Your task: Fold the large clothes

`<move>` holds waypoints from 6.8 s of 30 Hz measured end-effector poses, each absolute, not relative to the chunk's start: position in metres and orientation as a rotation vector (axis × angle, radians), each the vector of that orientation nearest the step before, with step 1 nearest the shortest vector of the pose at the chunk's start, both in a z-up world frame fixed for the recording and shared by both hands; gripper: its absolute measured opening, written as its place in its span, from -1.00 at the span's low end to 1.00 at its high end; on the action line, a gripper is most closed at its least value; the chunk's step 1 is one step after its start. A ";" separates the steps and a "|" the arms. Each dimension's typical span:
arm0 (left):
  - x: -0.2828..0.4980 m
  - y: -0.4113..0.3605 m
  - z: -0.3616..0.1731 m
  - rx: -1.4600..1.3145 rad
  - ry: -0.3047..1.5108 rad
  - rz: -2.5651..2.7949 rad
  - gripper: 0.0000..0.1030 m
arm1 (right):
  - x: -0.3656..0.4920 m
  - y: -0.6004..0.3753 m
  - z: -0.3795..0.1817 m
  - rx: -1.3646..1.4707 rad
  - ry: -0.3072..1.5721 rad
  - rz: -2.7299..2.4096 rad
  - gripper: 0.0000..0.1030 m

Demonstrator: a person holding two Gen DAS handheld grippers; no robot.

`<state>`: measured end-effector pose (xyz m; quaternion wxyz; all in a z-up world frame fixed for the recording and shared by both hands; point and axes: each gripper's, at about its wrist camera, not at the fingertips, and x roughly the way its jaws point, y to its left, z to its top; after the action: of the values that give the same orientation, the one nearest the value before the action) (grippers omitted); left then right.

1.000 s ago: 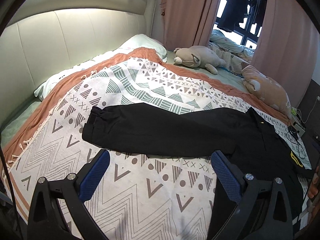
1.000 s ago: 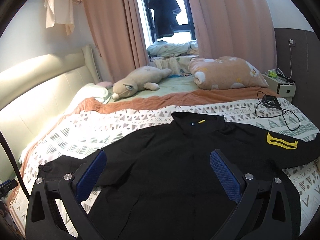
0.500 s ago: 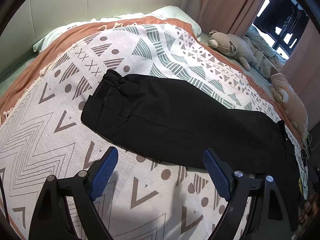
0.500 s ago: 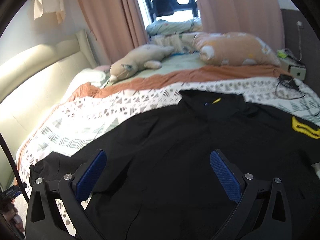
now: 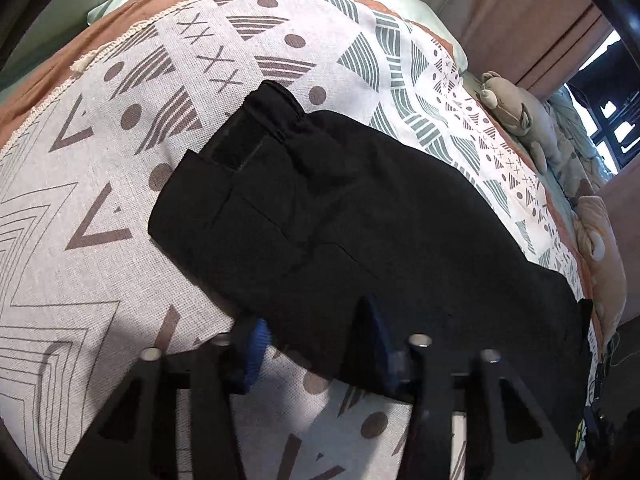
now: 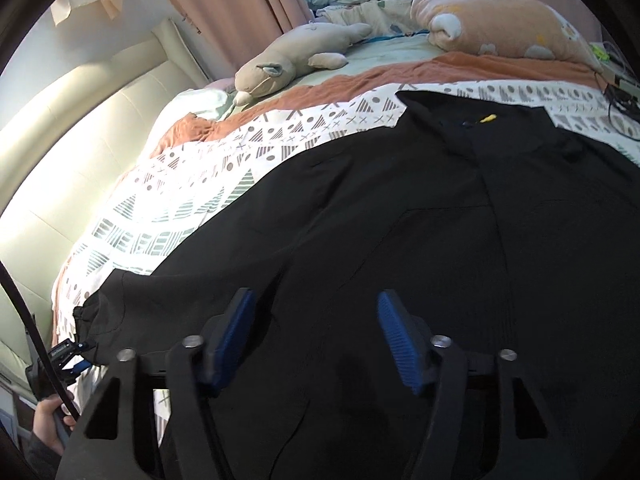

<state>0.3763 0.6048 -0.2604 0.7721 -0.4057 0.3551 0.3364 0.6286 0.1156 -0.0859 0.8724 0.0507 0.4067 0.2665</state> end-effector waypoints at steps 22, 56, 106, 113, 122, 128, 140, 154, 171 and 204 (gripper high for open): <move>0.416 0.524 -0.031 -0.512 0.509 0.441 -0.91 | 0.693 0.134 -0.171 0.425 1.101 0.768 0.16; 0.588 0.196 0.058 -0.344 0.548 -0.068 -0.93 | 0.531 -0.164 -0.043 0.652 0.787 0.342 0.48; 0.519 0.172 -0.134 -0.605 0.744 0.076 0.99 | 0.547 -0.184 -0.062 0.628 0.768 0.234 0.48; 0.475 0.229 -0.140 -0.589 0.640 0.225 0.99 | 0.537 -0.111 -0.041 0.343 0.753 0.285 0.48; 0.457 0.291 -0.157 -0.626 0.618 0.291 0.99 | 0.542 -0.021 -0.061 -0.068 0.759 0.144 0.48; 0.442 0.320 -0.165 -0.714 0.597 0.300 0.99 | 0.557 0.046 -0.085 -0.273 0.794 0.109 0.48; 0.444 0.319 -0.171 -0.745 0.610 0.281 0.99 | 0.593 0.026 -0.102 -0.177 0.807 -0.084 0.48; 0.456 0.306 -0.177 -0.716 0.646 0.292 0.99 | 0.591 -0.012 -0.085 -0.015 0.793 0.026 0.48; 0.456 0.318 -0.185 -0.734 0.668 0.312 0.99 | 0.632 0.029 -0.134 -0.282 0.905 -0.057 0.59; 0.486 0.263 -0.175 -0.661 0.656 0.286 0.99 | 0.556 -0.305 -0.117 0.778 0.670 -0.156 -0.05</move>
<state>0.4862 0.2635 -0.1755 0.8837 -0.3175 0.3153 0.1373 0.5564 -0.3051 -0.1170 0.8682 0.3717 0.3201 -0.0746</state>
